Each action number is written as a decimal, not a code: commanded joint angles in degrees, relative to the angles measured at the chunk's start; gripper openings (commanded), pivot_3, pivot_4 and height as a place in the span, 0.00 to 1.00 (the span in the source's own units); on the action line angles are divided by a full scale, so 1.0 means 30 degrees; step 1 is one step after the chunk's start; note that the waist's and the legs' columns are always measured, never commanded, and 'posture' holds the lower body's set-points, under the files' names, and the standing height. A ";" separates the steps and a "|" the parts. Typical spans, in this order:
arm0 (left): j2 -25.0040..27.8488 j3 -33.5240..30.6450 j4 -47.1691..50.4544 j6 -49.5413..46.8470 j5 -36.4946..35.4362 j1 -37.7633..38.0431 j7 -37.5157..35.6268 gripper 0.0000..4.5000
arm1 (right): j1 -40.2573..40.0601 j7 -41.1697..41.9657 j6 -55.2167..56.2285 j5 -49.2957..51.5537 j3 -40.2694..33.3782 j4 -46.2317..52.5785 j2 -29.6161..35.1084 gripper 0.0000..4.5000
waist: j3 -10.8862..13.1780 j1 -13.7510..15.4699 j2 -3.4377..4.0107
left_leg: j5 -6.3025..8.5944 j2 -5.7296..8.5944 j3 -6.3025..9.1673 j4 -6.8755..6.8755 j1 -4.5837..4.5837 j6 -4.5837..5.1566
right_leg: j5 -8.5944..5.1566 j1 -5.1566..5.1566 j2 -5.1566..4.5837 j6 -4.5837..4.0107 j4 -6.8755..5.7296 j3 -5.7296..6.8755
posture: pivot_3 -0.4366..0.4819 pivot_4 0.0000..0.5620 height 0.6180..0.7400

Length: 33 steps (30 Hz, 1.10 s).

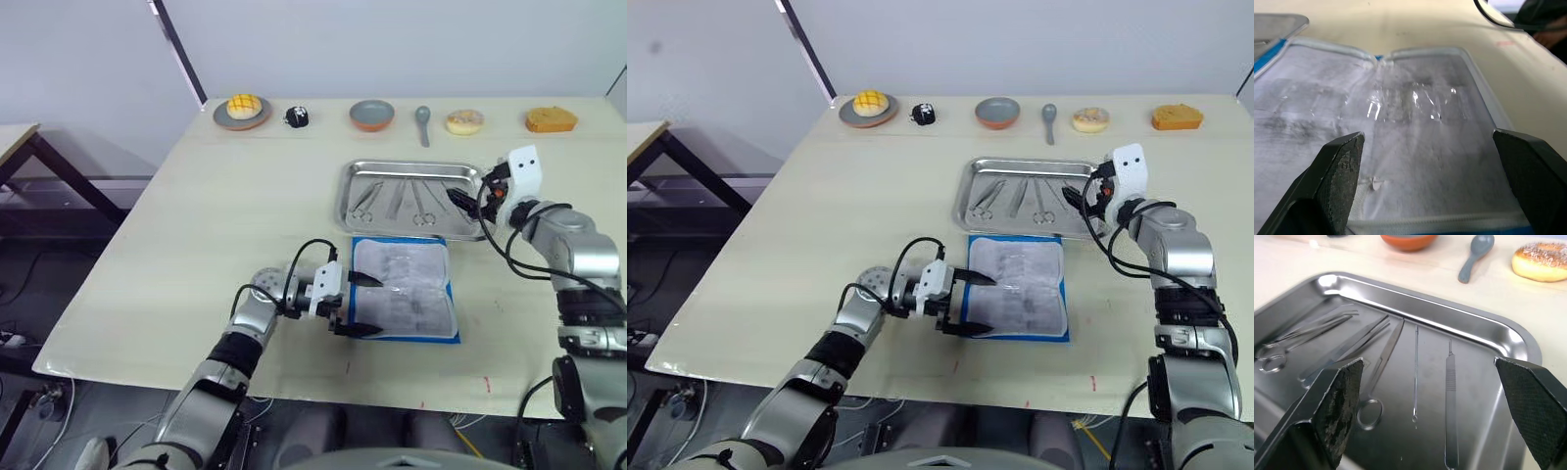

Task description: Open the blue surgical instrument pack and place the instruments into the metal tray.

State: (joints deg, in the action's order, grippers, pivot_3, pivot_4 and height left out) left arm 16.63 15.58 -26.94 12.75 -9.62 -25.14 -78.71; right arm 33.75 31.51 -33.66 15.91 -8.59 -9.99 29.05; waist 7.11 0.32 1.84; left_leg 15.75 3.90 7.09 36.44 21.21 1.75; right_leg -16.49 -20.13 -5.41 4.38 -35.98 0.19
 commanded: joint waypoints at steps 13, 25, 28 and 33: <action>0.2332 -0.4755 0.9167 -0.7426 -0.5473 0.1336 0.3619 1.00 | -0.7888 0.4467 0.5947 0.3503 -0.3036 0.6094 0.0388 0.99 | 0.0710 -0.0281 -0.0427 | -0.0069 0.0000 0.0019 0.0250 0.0553 -0.0116 | 0.0005 -0.0525 0.0015 -0.0007 -0.0227 -0.0010 | 0.48 0.27 1.00; 0.6337 -1.0549 1.1458 -1.0146 -0.6160 0.7205 0.7573 1.00 | -1.4836 0.9109 0.7456 0.5415 -0.5735 0.6446 0.2377 0.99 | 0.0824 -0.0321 -0.0444 | -0.0080 -0.0016 0.0005 0.0270 0.0507 -0.0137 | 0.0008 -0.0522 -0.0030 -0.0017 -0.0280 -0.0122 | 0.48 0.27 1.00; 0.6694 -1.1854 1.1862 -1.0579 -0.6130 0.9124 0.8589 1.00 | -1.6014 0.9608 0.7724 0.5871 -0.6403 0.6324 0.2445 0.99 | 0.0828 -0.0308 -0.0445 | -0.0078 -0.0022 0.0004 0.0252 0.0500 -0.0138 | 0.0006 -0.0528 -0.0049 -0.0019 -0.0279 -0.0146 | 0.48 0.27 1.00; 0.7401 -1.3124 1.2071 -1.0578 -0.5688 1.2036 0.9081 1.00 | -1.7606 1.0707 0.8630 0.6183 -0.7368 0.5705 0.2333 0.99 | 0.0833 -0.0207 -0.0457 | -0.0073 -0.0024 0.0002 0.0258 0.0495 -0.0135 | 0.0020 -0.0522 -0.0064 -0.0036 -0.0288 -0.0147 | 0.48 0.27 1.00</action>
State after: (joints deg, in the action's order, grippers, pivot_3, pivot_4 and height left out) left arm 38.14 -20.97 7.32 -19.31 -26.21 10.10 -52.11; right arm -18.40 62.32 -9.71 33.00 -28.07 7.27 35.66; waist 9.61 -0.30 0.47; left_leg 15.54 3.83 7.09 37.21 22.69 1.35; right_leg -16.42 -21.69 -5.61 4.27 -36.85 -0.25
